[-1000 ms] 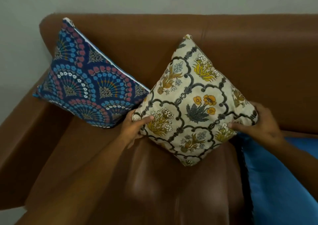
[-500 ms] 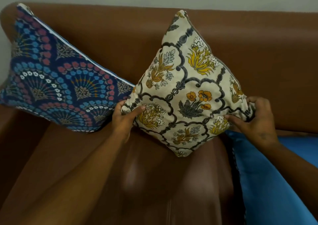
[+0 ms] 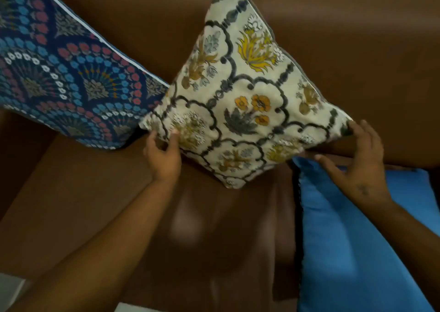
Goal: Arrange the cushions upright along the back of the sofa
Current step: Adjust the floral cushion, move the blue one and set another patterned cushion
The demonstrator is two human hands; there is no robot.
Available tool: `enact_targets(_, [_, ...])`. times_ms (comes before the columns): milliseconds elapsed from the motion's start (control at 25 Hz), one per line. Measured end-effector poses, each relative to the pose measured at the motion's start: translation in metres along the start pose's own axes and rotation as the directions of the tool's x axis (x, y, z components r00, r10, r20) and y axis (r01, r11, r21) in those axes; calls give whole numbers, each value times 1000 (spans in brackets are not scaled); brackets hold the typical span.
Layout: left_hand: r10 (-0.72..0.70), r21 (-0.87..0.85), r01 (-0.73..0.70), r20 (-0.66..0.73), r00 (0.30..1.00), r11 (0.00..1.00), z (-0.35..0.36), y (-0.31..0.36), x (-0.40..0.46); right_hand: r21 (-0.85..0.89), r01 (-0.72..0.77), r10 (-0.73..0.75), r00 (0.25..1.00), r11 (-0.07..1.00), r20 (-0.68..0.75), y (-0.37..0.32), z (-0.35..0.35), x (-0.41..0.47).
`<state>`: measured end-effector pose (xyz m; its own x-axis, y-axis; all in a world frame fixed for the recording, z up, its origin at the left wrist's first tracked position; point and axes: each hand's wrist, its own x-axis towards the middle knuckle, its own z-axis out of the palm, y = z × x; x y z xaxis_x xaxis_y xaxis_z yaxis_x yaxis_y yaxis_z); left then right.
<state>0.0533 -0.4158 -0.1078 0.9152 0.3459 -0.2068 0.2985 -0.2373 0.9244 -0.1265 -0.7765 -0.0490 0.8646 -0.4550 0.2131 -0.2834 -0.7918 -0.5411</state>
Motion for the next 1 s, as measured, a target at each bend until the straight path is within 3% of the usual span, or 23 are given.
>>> enact_targets(120, [-29,42,27,26,999,999,16,-11,-51,18,-54,53,998,998,27,53,-33,-23])
enact_targets(200, [158,132,-179,158,975,975,28,-30,-116,-40,-72,75,993,997,90,102,-60,-43])
enact_targets(240, [261,150,-307,267,928,940,33,-40,-153,-77,-78,87,990,994,112,128,-74,-50])
enact_targets(320, [388,216,-573,547,742,791,37,-59,-230,-156,-113,140,976,981,169,177,-107,-65])
enact_targets(400, [401,159,-834,819,410,528,39,-76,-297,-260,-95,181,927,961,330,220,-138,-74])
enact_targets(440, [383,74,-922,894,231,381,42,-85,-322,-301,-47,180,885,952,430,236,-147,-75])
enact_targets(480, [365,13,-967,925,108,253,48,-94,-343,-346,3,181,849,938,496,248,-152,-74])
enact_targets(520, [365,4,-986,929,66,168,53,-101,-357,-384,48,179,826,922,534,258,-151,-71])
enact_targets(560, [388,42,-990,917,91,134,61,-103,-368,-403,101,159,812,910,562,266,-148,-69])
enact_targets(680, [458,197,-966,852,254,170,76,-105,-381,-419,240,36,833,876,553,278,-128,-61])
enact_targets(840, [410,255,-949,858,311,186,80,-123,-378,-350,289,-76,855,891,513,287,-99,-44])
enact_targets(1000, [394,252,-907,837,379,337,76,-126,-381,-229,351,-137,766,908,628,295,-94,-31])
